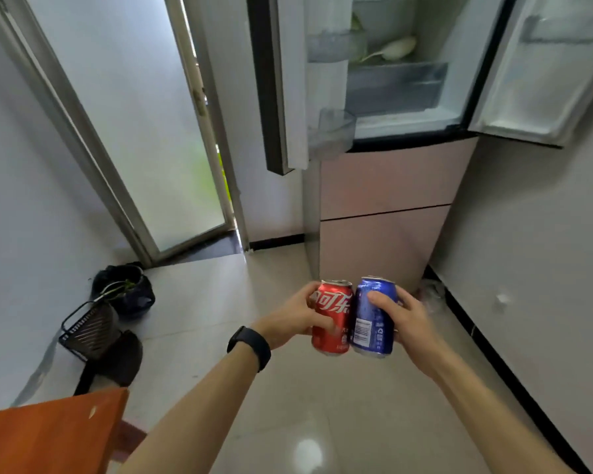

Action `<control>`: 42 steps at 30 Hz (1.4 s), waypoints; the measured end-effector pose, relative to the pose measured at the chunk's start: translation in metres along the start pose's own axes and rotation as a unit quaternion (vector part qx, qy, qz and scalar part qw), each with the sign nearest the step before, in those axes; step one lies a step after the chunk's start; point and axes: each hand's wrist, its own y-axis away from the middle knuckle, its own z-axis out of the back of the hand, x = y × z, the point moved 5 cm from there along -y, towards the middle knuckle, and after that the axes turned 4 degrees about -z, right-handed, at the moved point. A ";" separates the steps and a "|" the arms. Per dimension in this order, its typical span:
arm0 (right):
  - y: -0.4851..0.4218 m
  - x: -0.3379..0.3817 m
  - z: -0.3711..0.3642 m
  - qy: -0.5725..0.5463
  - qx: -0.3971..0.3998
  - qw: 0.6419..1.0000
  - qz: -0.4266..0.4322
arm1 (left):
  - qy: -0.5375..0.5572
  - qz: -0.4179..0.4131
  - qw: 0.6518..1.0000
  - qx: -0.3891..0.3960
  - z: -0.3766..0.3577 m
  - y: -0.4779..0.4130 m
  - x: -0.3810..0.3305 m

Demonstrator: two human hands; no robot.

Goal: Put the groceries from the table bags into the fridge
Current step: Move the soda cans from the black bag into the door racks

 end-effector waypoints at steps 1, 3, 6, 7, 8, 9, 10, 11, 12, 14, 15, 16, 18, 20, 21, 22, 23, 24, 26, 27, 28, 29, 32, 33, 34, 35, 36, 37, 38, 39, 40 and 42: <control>-0.004 0.009 0.018 0.003 -0.005 1.000 0.008 | -0.005 -0.010 1.000 -0.001 -0.013 -0.013 -0.011; -0.011 0.025 0.050 0.011 -0.012 1.000 0.023 | -0.022 -0.030 0.999 0.000 -0.035 -0.036 -0.033; -0.032 0.049 0.083 0.035 -0.021 0.998 0.053 | -0.038 -0.066 0.997 -0.008 -0.050 -0.067 -0.068; -0.040 0.058 0.091 0.044 -0.025 0.997 0.066 | -0.043 -0.078 0.996 -0.019 -0.049 -0.077 -0.078; -0.050 0.066 0.097 0.051 -0.027 0.995 0.080 | -0.044 -0.091 0.994 -0.032 -0.047 -0.087 -0.089; -0.060 0.075 0.102 0.055 -0.028 0.994 0.091 | -0.040 -0.102 0.993 -0.051 -0.042 -0.097 -0.099; -0.071 0.084 0.105 0.059 -0.026 0.993 0.102 | -0.036 -0.116 0.990 -0.069 -0.036 -0.106 -0.109; -0.084 0.094 0.108 0.063 -0.024 0.991 0.114 | -0.037 -0.130 0.987 -0.087 -0.030 -0.115 -0.120; -0.097 0.104 0.110 0.065 -0.023 0.990 0.126 | -0.043 -0.143 0.983 -0.106 -0.022 -0.124 -0.131; -0.122 0.127 0.111 0.071 -0.025 0.986 0.149 | -0.060 -0.170 0.974 -0.140 -0.007 -0.139 -0.154; -0.135 0.139 0.110 0.076 -0.025 0.984 0.159 | -0.067 -0.186 0.968 -0.154 0.001 -0.147 -0.166; -0.148 0.152 0.108 0.077 -0.023 0.982 0.169 | -0.072 -0.202 0.962 -0.169 0.009 -0.154 -0.179; -0.175 0.179 0.104 0.076 -0.016 0.978 0.192 | -0.089 -0.232 0.948 -0.200 0.027 -0.170 -0.204; -0.203 0.203 0.098 0.088 -0.004 0.972 0.218 | -0.112 -0.262 0.930 -0.233 0.045 -0.186 -0.227; -0.215 0.216 0.095 0.090 0.001 0.969 0.231 | -0.121 -0.280 0.920 -0.247 0.052 -0.195 -0.238; -0.228 0.228 0.093 0.091 0.003 0.967 0.240 | -0.128 -0.298 0.908 -0.265 0.059 -0.202 -0.248; -0.245 0.241 0.092 0.093 0.006 0.964 0.249 | -0.132 -0.315 0.895 -0.289 0.068 -0.211 -0.259; -0.257 0.251 0.091 0.097 0.008 0.961 0.258 | -0.133 -0.324 0.884 -0.309 0.075 -0.217 -0.266; -0.274 0.266 0.088 0.097 0.005 0.957 0.273 | -0.143 -0.336 0.866 -0.341 0.084 -0.225 -0.275; -0.286 0.274 0.086 0.097 0.005 0.955 0.280 | -0.155 -0.340 0.855 -0.361 0.089 -0.232 -0.280; -0.298 0.283 0.084 0.094 0.009 0.954 0.286 | -0.167 -0.344 0.843 -0.378 0.093 -0.238 -0.287; -0.308 0.291 0.081 0.088 0.017 0.952 0.292 | -0.176 -0.345 0.833 -0.395 0.097 -0.244 -0.292; -0.341 0.310 0.075 0.070 0.032 0.946 0.316 | -0.215 -0.334 0.795 -0.458 0.106 -0.264 -0.304; -0.354 0.315 0.074 0.057 0.031 0.945 0.320 | -0.233 -0.322 0.781 -0.481 0.108 -0.272 -0.306; -0.366 0.319 0.072 0.044 0.030 0.945 0.323 | -0.242 -0.311 0.770 -0.502 0.109 -0.278 -0.308; -0.380 0.323 0.070 0.037 0.029 0.944 0.326 | -0.246 -0.299 0.759 -0.524 0.110 -0.284 -0.310; -0.391 0.326 0.067 0.032 0.031 0.944 0.327 | -0.251 -0.287 0.749 -0.542 0.111 -0.290 -0.312; -0.402 0.327 0.064 0.032 0.034 0.944 0.327 | -0.254 -0.274 0.741 -0.558 0.112 -0.296 -0.313; -0.412 0.328 0.060 0.034 0.040 0.943 0.329 | -0.252 -0.265 0.733 -0.573 0.113 -0.301 -0.314; -0.421 0.329 0.057 0.039 0.049 0.941 0.332 | -0.249 -0.255 0.726 -0.589 0.115 -0.305 -0.314; -0.431 0.328 0.054 0.044 0.058 0.941 0.330 | -0.248 -0.243 0.718 -0.604 0.116 -0.309 -0.314; -0.448 0.328 0.047 0.053 0.086 0.942 0.320 | -0.261 -0.208 0.702 -0.629 0.119 -0.319 -0.311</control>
